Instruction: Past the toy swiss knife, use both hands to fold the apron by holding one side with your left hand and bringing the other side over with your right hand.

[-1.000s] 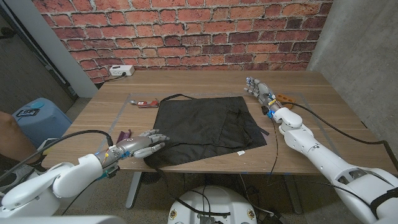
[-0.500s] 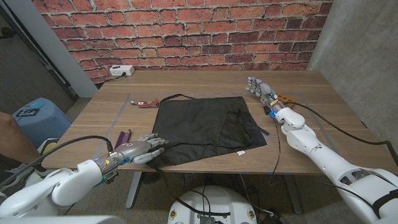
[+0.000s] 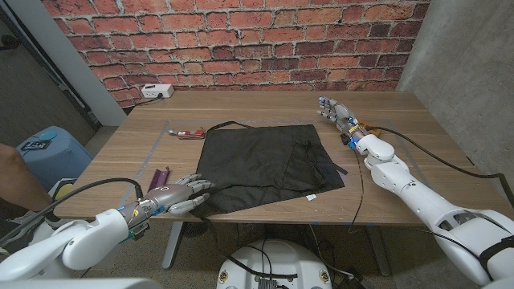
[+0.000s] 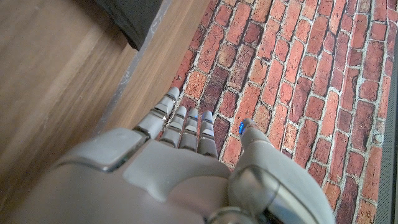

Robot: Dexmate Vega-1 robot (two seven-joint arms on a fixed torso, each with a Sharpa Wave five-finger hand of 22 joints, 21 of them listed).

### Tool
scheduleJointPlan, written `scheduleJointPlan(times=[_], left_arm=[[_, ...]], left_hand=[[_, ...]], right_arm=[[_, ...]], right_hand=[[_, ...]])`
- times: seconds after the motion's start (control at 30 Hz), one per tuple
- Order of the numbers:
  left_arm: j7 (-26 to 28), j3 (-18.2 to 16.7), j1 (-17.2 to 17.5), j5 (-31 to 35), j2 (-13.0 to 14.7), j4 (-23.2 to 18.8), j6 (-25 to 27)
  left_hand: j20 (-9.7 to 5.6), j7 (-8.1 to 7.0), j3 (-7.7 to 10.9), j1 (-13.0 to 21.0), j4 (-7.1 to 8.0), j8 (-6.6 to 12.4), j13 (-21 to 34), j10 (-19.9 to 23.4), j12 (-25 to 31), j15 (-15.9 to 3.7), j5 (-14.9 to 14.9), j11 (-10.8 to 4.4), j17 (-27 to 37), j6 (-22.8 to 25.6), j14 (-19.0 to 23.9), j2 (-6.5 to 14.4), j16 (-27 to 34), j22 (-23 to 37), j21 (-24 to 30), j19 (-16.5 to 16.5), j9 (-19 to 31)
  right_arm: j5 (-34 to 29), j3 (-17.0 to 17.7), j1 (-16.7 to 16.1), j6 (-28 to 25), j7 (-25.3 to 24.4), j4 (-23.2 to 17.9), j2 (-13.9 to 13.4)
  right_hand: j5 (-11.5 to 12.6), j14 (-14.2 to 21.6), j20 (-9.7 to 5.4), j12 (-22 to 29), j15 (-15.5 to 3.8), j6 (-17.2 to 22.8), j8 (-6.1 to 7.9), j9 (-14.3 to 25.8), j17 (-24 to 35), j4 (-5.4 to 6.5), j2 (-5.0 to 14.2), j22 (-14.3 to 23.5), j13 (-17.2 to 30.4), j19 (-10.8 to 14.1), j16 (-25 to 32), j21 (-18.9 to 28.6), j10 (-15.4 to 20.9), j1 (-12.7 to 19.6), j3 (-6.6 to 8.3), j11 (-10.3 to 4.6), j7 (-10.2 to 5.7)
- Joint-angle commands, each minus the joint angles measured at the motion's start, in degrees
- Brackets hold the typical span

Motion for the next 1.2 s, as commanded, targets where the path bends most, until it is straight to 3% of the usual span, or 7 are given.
scheduleJointPlan(times=[0.03, 0.3, 0.9, 1.2], left_arm=[[-2.0, -1.1, 0.3, 0.5, -0.6, -0.1, 0.1], [-2.6, 0.1, -0.6, 1.2, -0.4, 0.1, 0.9], [-2.6, 1.9, -1.6, 0.8, 1.5, 1.0, 1.3], [-2.8, 2.2, -1.5, 0.6, 2.0, 0.9, 2.0]], left_hand=[[-0.13, -0.09, -0.06, -4.0, 0.06, -0.18, 0.0, -0.2, -0.1, 0.01, 0.0, 0.21, 0.1, -0.4, -2.4, -3.6, -0.2, 0.3, 0.4, -13.3, 0.3], [-0.16, -0.03, 0.04, -4.0, 0.03, -0.16, 0.0, -0.6, -0.2, 0.11, 0.1, 0.22, 0.1, -0.5, -2.4, -3.5, -0.2, 0.3, 0.4, -13.3, 0.3], [-0.19, 0.04, 0.26, -3.9, 0.02, -0.24, 0.1, -1.1, -0.4, 0.25, 0.2, 0.23, 0.1, -1.0, -2.5, -3.4, -0.4, 0.2, 0.4, -13.2, 0.3], [-0.21, 0.24, 0.37, -3.9, 0.01, -0.42, 0.1, -1.3, -0.4, 0.24, 0.2, 0.44, 0.1, -1.9, -2.5, -3.4, -0.4, 0.2, 0.4, -13.2, 0.3]], right_arm=[[-3.2, -1.8, 2.3, -2.2, -0.2, 0.7, -1.0], [-5.4, -2.9, 2.4, -4.9, -0.8, -1.6, -3.1], [-10.3, -4.2, -0.2, -14.4, -5.4, -14.0, -9.1], [-15.6, -5.7, -0.6, -25.7, -8.6, -25.0, -14.0]], right_hand=[[0.4, -0.6, -2.34, 0.1, -0.74, -0.1, -0.03, 0.2, 0.0, -0.03, -0.12, 0.2, 0.1, -0.4, 0.0, -0.2, -0.2, 0.4, 0.12, -0.13, -0.11], [0.5, -1.3, -2.01, 0.1, -0.18, 0.0, 0.02, 0.1, -0.4, -0.81, -0.58, 0.2, 0.0, -1.6, -0.3, -0.5, -0.3, 1.1, 0.31, -0.19, 0.05], [0.7, -0.9, -1.40, 0.6, 0.93, 1.3, 0.43, 0.1, -1.5, -3.61, -1.80, 0.2, -0.1, -2.0, -0.4, -0.2, 1.2, 3.6, 0.80, 0.50, 0.69], [0.6, 2.1, 0.64, 1.5, 3.40, 5.0, 1.22, 0.0, -2.1, -5.18, -2.45, 0.2, -0.5, 0.1, 0.6, 0.6, 5.5, 4.9, 0.32, 2.23, 3.71]])
